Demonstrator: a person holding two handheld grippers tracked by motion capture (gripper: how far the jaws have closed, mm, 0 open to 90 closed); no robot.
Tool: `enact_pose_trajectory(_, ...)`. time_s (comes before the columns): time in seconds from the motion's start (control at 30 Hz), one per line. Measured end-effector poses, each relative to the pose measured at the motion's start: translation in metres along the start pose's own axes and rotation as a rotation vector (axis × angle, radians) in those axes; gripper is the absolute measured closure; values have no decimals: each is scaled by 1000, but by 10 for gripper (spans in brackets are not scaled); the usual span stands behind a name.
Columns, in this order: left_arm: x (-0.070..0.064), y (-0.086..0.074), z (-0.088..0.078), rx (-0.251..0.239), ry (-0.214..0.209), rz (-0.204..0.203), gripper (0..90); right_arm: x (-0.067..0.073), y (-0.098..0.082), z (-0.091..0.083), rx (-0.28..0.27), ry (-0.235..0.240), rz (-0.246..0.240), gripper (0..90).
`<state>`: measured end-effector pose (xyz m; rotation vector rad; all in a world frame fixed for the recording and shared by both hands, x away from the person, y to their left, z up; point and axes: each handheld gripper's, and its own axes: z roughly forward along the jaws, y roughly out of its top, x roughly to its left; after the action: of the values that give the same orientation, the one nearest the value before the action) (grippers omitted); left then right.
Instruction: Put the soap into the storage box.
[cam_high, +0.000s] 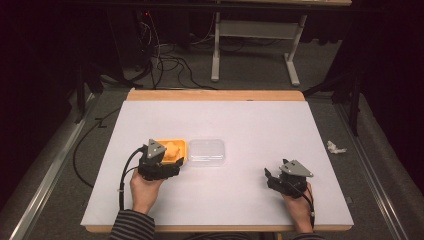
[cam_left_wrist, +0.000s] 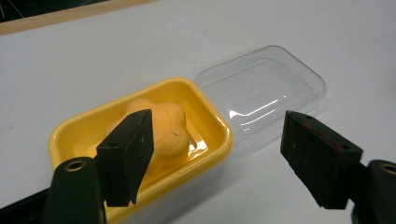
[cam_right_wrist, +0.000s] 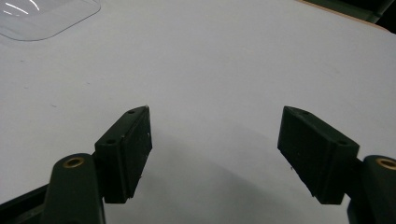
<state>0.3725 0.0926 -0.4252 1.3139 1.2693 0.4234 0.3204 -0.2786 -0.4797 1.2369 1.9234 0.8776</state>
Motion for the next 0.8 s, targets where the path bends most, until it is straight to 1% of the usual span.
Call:
enact_pose_trajectory(0.03, 0, 0, -1, 2, -1, 1, 265, 0, 0, 0, 1, 0, 0, 266)
enact_pose_trajectory(0.1, 0, 0, -2, -4, -6, -11, 264, 0, 0, 0, 4, 1, -1, 266)
enact_pose_trajectory(0.17, -1, -1, -4, -1, -8, -3, 262, 0, 0, 0, 4, 1, -2, 266)
enact_pose_trajectory(0.23, -2, -2, -5, -6, -11, -11, 263, 0, 0, 0, 5, 0, -5, 266)
enact_pose_trajectory(0.27, -1, -2, -7, 3, -14, -2, 263, 0, 0, 0, 5, 0, -4, 266)
enact_pose_trajectory(0.43, -3, -4, -10, 6, -23, -13, 261, 0, 0, 0, 4, -1, -2, 266)
enact_pose_trajectory(0.57, -6, -5, -12, -4, -34, -21, 261, 0, 0, 0, 4, -1, -3, 266)
enact_pose_trajectory(0.6, -5, -5, -12, 3, -36, -12, 261, 0, 0, 0, 4, -1, -2, 266)
enact_pose_trajectory(0.63, -5, -6, -13, 4, -36, -11, 260, 0, 0, 0, 3, -1, 1, 266)
enact_pose_trajectory(0.7, -6, -6, -14, 3, -39, -16, 261, 0, 0, 0, 3, -2, 2, 266)
enact_pose_trajectory(0.73, -6, -6, -14, -1, -39, -25, 260, 0, 0, 0, 4, -1, 2, 266)
enact_pose_trajectory(0.8, -7, -7, -16, 0, -43, -21, 261, 0, 0, 0, 4, 0, -1, 266)
